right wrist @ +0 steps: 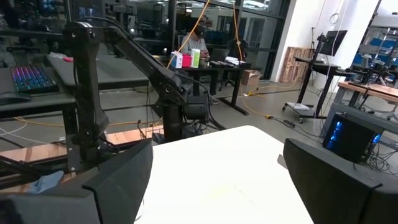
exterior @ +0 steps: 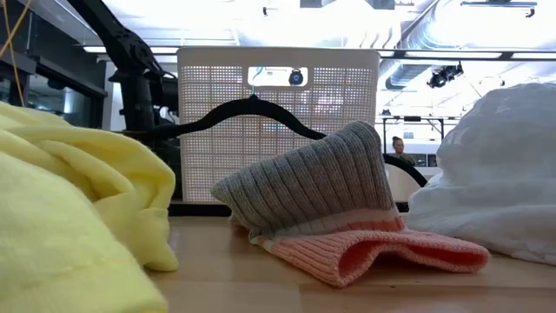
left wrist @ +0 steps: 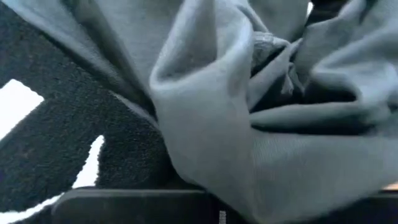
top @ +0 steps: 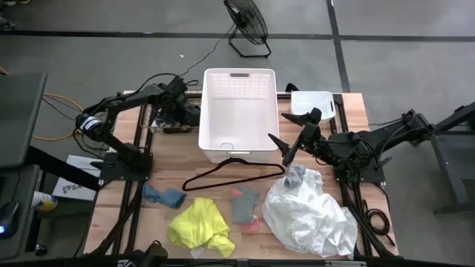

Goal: Pick & Place Cloths
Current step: Put the gray underwear into the wire basket, then put the blue sock into the small white bin

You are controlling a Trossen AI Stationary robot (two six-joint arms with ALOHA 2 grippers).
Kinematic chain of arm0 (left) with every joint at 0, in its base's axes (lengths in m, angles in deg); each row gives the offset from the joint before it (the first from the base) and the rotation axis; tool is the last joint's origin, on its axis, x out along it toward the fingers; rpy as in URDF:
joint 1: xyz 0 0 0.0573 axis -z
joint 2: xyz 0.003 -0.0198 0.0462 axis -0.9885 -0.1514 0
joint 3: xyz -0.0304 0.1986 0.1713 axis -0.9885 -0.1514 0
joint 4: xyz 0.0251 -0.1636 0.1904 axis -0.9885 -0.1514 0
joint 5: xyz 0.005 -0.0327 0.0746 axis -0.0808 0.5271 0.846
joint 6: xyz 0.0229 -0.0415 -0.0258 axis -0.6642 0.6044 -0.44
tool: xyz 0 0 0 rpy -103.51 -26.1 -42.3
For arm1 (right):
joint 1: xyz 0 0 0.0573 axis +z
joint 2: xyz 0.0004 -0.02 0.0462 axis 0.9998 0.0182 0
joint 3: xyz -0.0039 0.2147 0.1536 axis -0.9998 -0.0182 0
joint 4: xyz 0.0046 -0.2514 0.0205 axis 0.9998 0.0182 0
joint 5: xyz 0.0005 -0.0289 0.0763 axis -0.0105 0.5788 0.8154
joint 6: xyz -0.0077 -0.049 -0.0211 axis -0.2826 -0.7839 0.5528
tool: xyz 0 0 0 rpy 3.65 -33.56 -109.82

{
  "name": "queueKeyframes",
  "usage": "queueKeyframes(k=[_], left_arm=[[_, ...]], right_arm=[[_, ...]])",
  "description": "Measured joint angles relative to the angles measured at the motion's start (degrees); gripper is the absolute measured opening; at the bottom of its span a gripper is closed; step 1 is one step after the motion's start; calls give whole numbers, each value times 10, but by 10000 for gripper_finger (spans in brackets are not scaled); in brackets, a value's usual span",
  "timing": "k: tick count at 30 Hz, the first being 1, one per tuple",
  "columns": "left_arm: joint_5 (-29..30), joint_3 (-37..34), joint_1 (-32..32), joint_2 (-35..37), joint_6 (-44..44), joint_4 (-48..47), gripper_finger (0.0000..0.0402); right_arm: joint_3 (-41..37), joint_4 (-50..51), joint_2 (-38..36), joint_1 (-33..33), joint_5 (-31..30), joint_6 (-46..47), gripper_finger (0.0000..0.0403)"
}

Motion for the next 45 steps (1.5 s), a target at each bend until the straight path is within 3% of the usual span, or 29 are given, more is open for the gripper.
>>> queueKeyframes(k=[11, 22, 27, 34, 45], left_arm=[[-10, -1, 0, 57, -10, 0, 16], [-10, 1, 0, 173, -11, -11, 133], [-13, 39, 0, 220, -25, -54, 171], [-55, 85, 1, 293, -25, -102, 174], [-92, 88, 1, 376, -25, -195, 174]], right_arm=[[0, 0, 0, 0, -2, 0, 353], [0, 0, 0, 0, 0, 0, 353], [0, 0, 0, 0, 0, 0, 353], [0, 0, 0, 0, 0, 0, 353], [0, 3, 0, 0, 0, 2, 353]])
